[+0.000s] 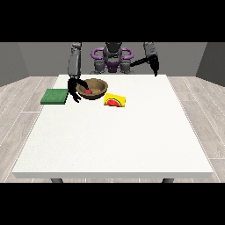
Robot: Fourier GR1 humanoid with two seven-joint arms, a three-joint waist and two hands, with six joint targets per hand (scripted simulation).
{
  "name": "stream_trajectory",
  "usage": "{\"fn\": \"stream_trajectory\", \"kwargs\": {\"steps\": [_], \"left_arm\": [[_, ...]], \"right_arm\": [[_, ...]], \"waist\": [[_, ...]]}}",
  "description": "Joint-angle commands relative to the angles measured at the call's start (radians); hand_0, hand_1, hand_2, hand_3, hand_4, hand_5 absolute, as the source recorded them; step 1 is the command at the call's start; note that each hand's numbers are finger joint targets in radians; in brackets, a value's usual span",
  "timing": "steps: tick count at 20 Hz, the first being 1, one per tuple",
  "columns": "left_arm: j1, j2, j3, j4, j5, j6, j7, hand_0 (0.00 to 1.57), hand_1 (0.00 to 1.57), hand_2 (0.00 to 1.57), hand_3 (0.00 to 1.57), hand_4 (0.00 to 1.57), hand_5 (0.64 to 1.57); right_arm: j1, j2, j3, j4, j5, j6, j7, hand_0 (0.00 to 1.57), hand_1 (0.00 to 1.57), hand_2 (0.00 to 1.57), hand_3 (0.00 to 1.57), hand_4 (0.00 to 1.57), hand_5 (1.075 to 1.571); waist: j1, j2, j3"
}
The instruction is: Pick the cup and pour the ball into the bowl, then pick the bowl and place it on the pad
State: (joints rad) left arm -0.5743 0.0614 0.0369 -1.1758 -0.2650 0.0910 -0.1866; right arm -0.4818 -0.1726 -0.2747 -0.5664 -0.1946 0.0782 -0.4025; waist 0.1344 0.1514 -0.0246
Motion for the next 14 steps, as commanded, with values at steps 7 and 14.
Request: {"fn": "stream_trajectory", "kwargs": {"steps": [7, 14], "left_arm": [[0.055, 0.071, 0.088, 0.066, 0.061, -0.038, -0.058, 0.00, 0.00, 0.00, 0.00, 0.00, 1.570], [0.163, 0.106, 0.147, 0.176, 0.081, -0.025, -0.141, 0.00, 0.00, 0.00, 0.00, 0.00, 1.571]], "right_arm": [[-0.022, -0.025, 0.080, 0.009, 0.085, -0.128, 0.242, 1.57, 1.57, 1.57, 1.57, 1.02, 1.555], [-0.051, 0.057, 0.161, -0.100, 0.109, -0.174, 0.461, 1.57, 1.57, 1.57, 1.57, 1.05, 1.553]], "waist": [[-0.063, -0.059, 0.0235], [-0.162, -0.173, 0.0236]]}}
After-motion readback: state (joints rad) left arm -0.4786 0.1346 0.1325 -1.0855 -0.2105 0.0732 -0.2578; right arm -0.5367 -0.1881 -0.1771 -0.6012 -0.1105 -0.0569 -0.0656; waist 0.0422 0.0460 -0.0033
